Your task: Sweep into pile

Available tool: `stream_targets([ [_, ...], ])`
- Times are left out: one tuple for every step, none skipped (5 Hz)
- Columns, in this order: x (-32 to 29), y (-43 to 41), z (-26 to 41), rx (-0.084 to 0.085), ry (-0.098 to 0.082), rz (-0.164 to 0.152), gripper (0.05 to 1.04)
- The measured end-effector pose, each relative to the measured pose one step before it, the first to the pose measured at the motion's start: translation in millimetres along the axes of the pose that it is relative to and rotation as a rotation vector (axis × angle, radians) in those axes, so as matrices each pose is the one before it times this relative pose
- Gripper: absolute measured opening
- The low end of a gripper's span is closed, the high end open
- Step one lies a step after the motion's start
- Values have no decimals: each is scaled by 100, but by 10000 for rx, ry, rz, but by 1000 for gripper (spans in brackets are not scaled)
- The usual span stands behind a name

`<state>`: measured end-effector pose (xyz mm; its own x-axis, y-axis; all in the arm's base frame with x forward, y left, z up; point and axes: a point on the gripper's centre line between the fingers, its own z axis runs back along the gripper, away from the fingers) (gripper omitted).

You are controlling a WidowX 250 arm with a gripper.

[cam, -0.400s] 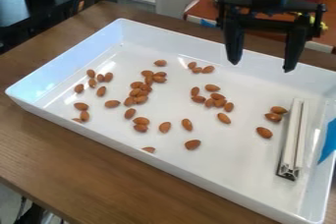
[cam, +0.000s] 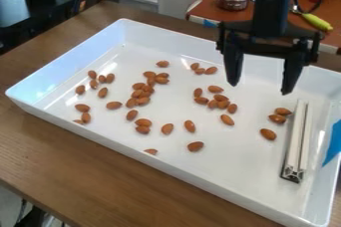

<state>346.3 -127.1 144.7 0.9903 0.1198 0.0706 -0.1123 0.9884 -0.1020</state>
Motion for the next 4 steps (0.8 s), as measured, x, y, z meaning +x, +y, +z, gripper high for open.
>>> stream_targets([
  [11,-332,-427,-178,-134,136,993],
  [205,-336,-376,-253,-169,159,993],
  [141,-43,1,-28,-89,209,993],
  [-137,1,-1275,155,286,213,993],
])
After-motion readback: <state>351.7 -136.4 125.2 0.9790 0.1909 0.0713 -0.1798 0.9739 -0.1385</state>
